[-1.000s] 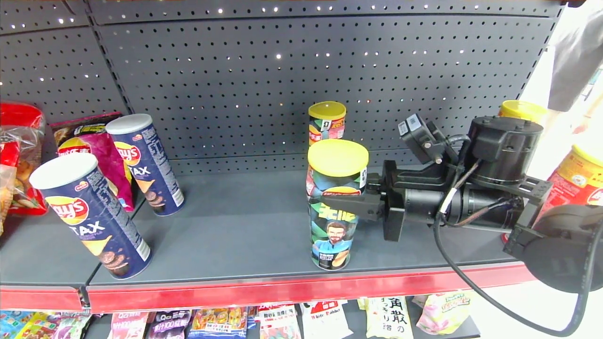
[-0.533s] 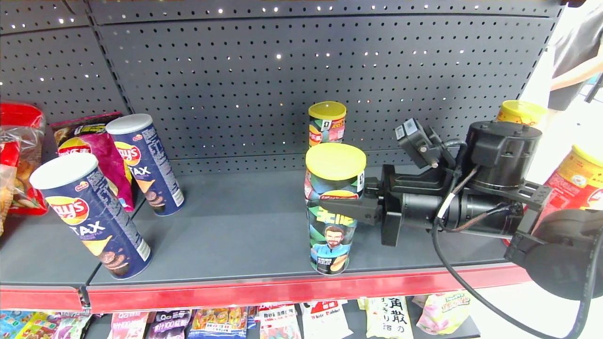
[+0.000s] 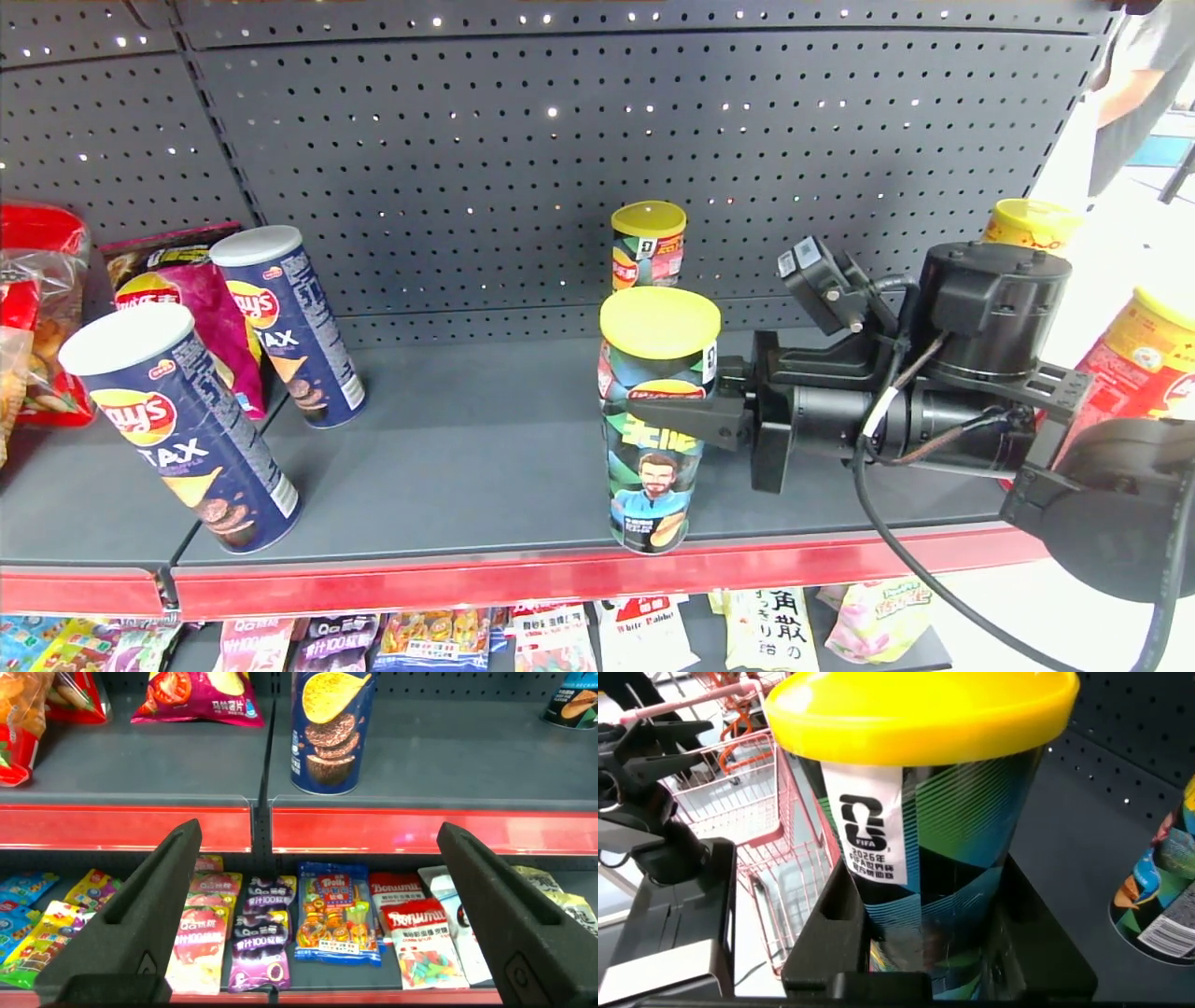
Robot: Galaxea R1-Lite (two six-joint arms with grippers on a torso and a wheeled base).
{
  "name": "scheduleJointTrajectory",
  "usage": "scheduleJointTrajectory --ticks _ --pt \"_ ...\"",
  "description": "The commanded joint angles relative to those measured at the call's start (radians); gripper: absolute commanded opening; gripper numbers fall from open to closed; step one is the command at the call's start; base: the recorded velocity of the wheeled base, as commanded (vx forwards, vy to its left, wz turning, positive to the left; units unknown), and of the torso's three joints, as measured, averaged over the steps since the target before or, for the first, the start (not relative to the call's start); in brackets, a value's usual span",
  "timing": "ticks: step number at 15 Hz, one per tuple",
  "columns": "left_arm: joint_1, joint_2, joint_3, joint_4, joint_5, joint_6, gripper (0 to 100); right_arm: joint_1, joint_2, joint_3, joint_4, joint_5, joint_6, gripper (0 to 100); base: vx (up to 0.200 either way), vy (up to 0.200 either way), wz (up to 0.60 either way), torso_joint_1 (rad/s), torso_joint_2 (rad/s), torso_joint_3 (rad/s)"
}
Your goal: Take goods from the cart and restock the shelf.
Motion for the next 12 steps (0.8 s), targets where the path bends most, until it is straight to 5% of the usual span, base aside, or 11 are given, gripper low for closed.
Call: scheduleJointTrajectory --ticks 1,12 --pt "0.0 0.0 0.0 0.0 0.001 -0.001 100 0.011 0.017 -0.016 -0.002 -0.001 -0.003 0 0.0 0.0 0.0 0.0 0.0 0.0" --pt "0.0 0.0 0.0 0.0 0.001 -0.001 100 0.003 0.049 -0.042 -0.003 0.0 -0.009 0 0.0 0.0 0.0 0.0 0.0 0.0"
